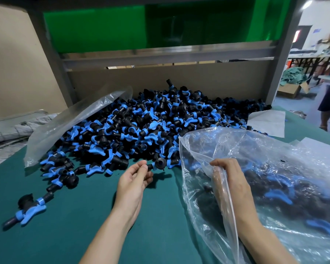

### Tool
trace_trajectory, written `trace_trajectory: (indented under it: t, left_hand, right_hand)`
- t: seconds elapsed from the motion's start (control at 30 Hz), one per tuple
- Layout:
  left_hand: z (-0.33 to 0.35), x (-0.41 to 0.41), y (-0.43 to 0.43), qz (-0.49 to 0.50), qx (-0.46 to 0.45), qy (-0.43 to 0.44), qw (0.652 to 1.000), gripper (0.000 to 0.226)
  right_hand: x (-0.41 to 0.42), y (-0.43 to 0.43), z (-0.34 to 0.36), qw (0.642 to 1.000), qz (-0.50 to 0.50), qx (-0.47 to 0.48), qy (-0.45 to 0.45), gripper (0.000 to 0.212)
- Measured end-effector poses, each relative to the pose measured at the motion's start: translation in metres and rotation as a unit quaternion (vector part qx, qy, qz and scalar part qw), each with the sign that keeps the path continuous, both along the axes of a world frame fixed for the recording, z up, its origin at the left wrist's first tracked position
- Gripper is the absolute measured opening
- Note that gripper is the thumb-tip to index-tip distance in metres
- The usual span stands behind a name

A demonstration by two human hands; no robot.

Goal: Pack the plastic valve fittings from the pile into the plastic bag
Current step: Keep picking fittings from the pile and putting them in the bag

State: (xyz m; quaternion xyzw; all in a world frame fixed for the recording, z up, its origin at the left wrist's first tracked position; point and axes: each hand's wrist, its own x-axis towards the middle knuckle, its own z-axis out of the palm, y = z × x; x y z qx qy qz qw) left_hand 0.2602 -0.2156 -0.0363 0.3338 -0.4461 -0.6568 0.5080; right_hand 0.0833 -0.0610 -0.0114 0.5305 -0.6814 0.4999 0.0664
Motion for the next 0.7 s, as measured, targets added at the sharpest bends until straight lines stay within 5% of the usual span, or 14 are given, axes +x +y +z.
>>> trace_trajectory:
  t: [0.5, 0.7]
  left_hand:
    - [0.005, 0.005, -0.001, 0.024, 0.097, 0.051, 0.994, 0.016]
    - [0.017, 0.009, 0.0, -0.028, 0.163, 0.146, 0.975, 0.017]
  right_hand:
    - [0.0, 0.0, -0.001, 1.0, 0.0, -0.002, -0.001, 0.054]
    - [-0.001, -0.001, -0.002, 1.0, -0.004, 0.0, -0.005, 0.051]
